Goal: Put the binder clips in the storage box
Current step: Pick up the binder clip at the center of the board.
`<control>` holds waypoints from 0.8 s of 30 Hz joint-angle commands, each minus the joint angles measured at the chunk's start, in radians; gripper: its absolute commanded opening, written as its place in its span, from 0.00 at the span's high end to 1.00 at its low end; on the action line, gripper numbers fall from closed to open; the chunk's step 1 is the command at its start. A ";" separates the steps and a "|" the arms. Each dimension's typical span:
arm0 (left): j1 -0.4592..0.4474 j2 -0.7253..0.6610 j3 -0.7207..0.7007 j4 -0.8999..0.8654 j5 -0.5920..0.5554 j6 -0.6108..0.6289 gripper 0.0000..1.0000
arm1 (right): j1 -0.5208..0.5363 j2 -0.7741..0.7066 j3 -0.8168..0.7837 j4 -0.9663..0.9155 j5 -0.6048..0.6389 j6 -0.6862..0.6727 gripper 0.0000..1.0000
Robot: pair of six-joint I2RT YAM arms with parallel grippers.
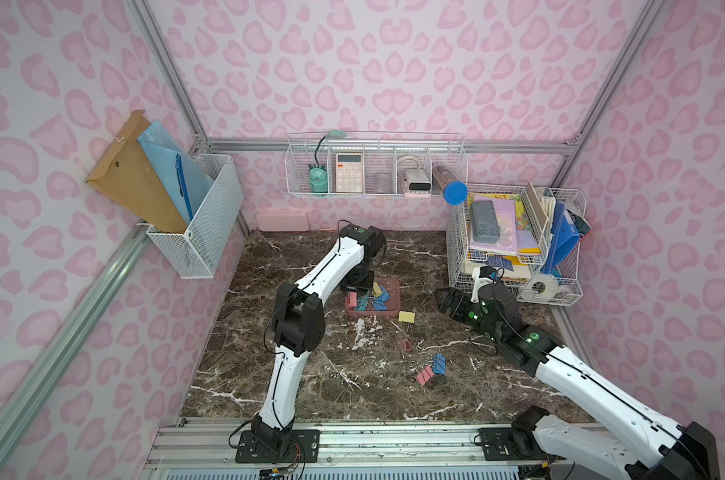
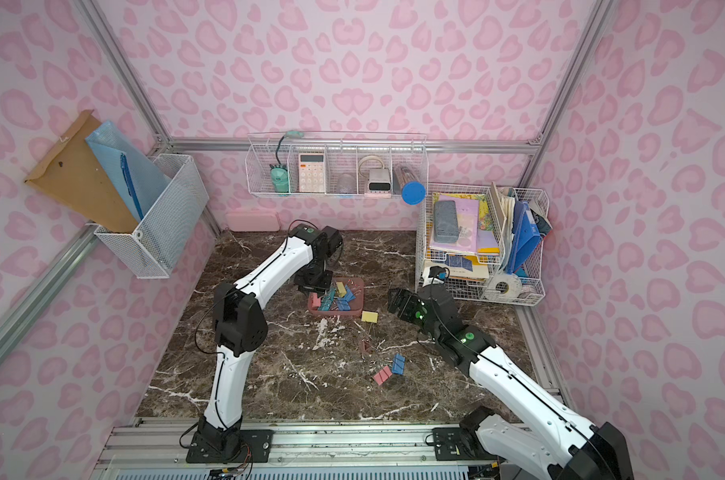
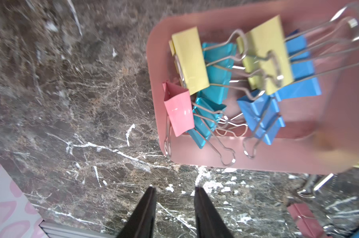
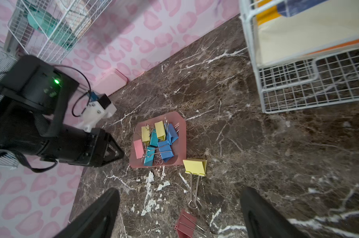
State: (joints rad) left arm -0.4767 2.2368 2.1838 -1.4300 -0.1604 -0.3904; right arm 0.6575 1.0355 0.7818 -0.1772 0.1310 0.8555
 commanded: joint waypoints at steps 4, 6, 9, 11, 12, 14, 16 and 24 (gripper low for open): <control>0.002 -0.048 0.129 -0.082 -0.030 -0.004 0.53 | 0.142 0.126 0.079 -0.059 0.063 -0.080 0.07; 0.002 -0.069 0.159 -0.092 -0.036 -0.004 0.51 | 0.170 0.166 0.094 -0.055 0.045 -0.097 0.11; 0.002 -0.122 0.172 -0.097 -0.041 -0.017 0.50 | 0.177 0.242 0.115 -0.062 -0.014 -0.103 0.15; 0.002 -0.177 0.148 -0.081 -0.038 -0.030 0.51 | 0.176 0.300 0.152 -0.107 -0.030 -0.093 0.19; 0.001 -0.220 0.114 -0.057 -0.026 -0.035 0.51 | 0.173 0.328 0.176 -0.145 -0.038 -0.083 0.22; 0.000 -0.323 -0.001 0.025 0.007 -0.044 0.53 | 0.172 0.366 0.209 -0.220 -0.027 -0.069 0.26; 0.000 -0.448 -0.154 0.154 0.069 -0.047 0.54 | 0.178 0.385 0.237 -0.337 0.028 -0.039 0.33; -0.002 -0.799 -0.705 0.626 0.222 -0.081 0.50 | 0.354 0.340 0.212 -0.680 0.244 0.175 0.45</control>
State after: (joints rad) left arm -0.4774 1.4834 1.5444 -1.0142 -0.0017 -0.4450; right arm 0.9798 1.3792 1.0096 -0.6754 0.2867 0.9241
